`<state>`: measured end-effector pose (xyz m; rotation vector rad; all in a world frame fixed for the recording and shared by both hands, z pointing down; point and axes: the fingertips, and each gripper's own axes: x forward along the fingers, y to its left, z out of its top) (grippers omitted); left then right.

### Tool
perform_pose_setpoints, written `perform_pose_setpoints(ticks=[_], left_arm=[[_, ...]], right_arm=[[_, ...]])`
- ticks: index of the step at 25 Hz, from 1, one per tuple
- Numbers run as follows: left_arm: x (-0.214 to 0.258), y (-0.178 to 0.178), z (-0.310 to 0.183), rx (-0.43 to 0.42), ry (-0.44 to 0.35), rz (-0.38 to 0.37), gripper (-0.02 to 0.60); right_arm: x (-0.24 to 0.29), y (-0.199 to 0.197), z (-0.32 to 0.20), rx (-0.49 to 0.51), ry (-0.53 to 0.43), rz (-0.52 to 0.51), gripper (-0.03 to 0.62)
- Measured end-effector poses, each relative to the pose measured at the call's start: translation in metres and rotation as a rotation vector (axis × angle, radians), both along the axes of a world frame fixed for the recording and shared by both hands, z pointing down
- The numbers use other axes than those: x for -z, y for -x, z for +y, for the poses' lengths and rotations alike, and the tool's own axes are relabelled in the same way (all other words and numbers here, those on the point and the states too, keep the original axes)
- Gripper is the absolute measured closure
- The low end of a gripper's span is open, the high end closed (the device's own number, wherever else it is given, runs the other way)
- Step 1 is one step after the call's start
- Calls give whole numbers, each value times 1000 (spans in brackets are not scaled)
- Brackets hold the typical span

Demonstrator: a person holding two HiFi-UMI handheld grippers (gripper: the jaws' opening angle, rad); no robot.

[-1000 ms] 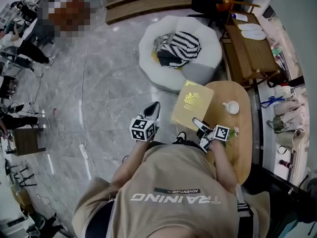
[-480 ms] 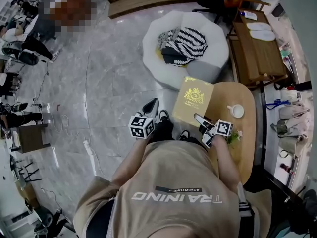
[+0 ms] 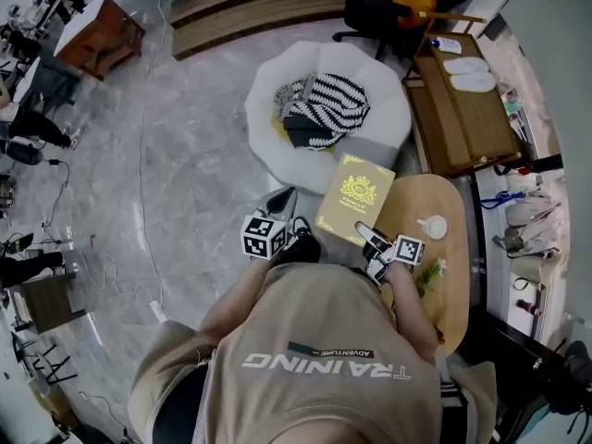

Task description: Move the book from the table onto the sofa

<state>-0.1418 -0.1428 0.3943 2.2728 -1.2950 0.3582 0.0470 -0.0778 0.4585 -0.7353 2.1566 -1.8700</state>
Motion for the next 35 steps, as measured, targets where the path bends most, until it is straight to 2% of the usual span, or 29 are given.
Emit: perform_pose_setpoints(ticks=[4,7,11,13,16,19,21,26,31,35], left_arm=[[3,33,-44,-27,-21,2,583],[-2,55,-70,-47,-32,-6,583],[-14,73,-91,-59,-20,-22,583],[-14,83,-97,-34,-17,-13,583],[-15,101,-106,12,-14,-2,583],[-20,122,-112,68,-3,2,583],[-23,134,-118,111,6,1,583],[-24,161,-136,210,30,-33,583],[-10,168,-166,216,22,-73,583],[-8,155,-192,196,38,-103,583]], right_arm=[[4,31,-38,-34,5,19,370],[5,53,-69,-19,-38,48,370],[8,82,-97,11,-47,59,370],[10,94,-109,42,-55,79,370],[7,114,-126,59,-13,58,370],[4,130,-142,115,3,110,370],[4,142,-156,159,-25,76,370],[-9,159,-190,212,21,32,370],[-14,172,-227,257,27,12,370],[-26,172,-244,295,53,-4,370]])
